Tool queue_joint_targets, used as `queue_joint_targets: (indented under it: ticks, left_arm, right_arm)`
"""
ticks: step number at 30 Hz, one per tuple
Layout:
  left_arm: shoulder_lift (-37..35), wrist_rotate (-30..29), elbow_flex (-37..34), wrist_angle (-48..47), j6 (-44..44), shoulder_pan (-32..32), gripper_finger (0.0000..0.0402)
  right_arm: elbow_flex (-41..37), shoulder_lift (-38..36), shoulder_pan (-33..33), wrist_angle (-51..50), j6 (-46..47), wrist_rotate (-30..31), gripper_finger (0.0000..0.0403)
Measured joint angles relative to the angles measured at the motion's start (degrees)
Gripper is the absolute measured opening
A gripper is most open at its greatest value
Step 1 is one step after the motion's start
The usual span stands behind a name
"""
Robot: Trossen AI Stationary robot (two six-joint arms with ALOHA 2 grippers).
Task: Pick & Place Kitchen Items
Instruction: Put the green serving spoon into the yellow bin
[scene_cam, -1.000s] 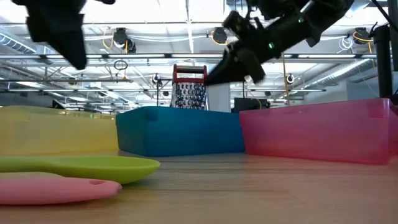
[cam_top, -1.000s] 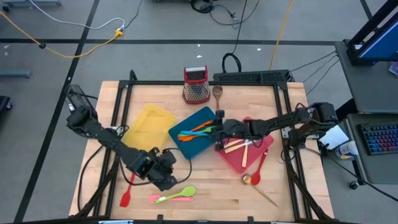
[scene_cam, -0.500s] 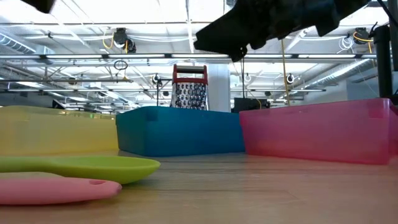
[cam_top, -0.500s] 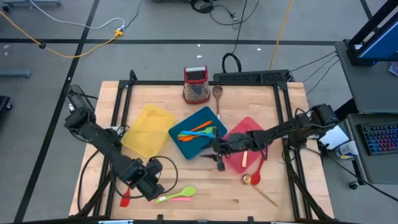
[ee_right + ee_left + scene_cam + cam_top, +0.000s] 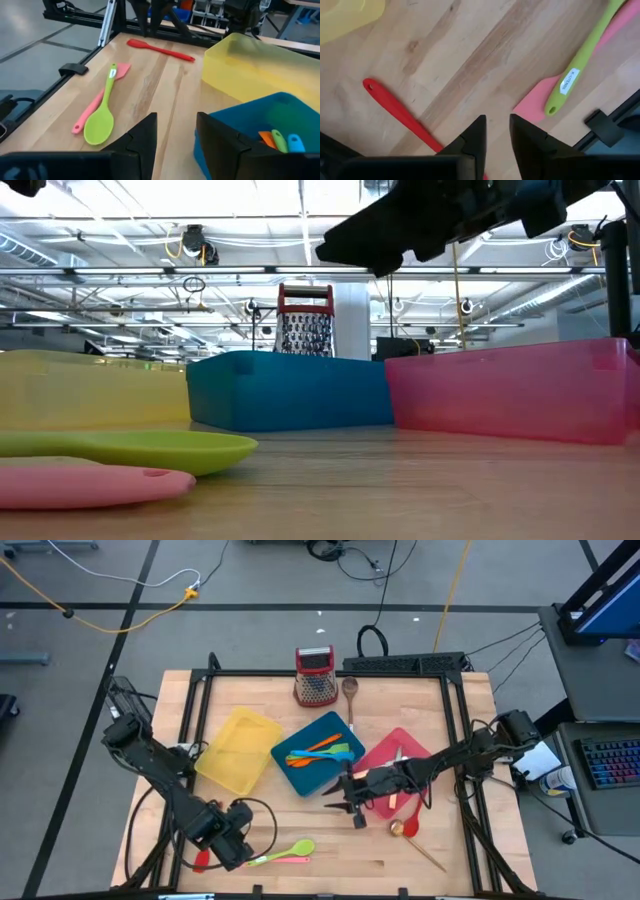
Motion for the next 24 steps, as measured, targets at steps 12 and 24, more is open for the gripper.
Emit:
queue_joint_targets:
  ticks: [12,24]
  left_arm:
    - [1.10,-18.66,0.02,20.55,22.84,0.34,0.0196]
    - [15.21,-18.39,-0.04,30.64,28.97,1.89,0.0168]
  right_arm:
    - [0.02,0.00,-0.01,0.07,0.00,0.02,0.0130]
    - [0.00,0.00,-0.01,0.05,0.02,0.04,0.0130]
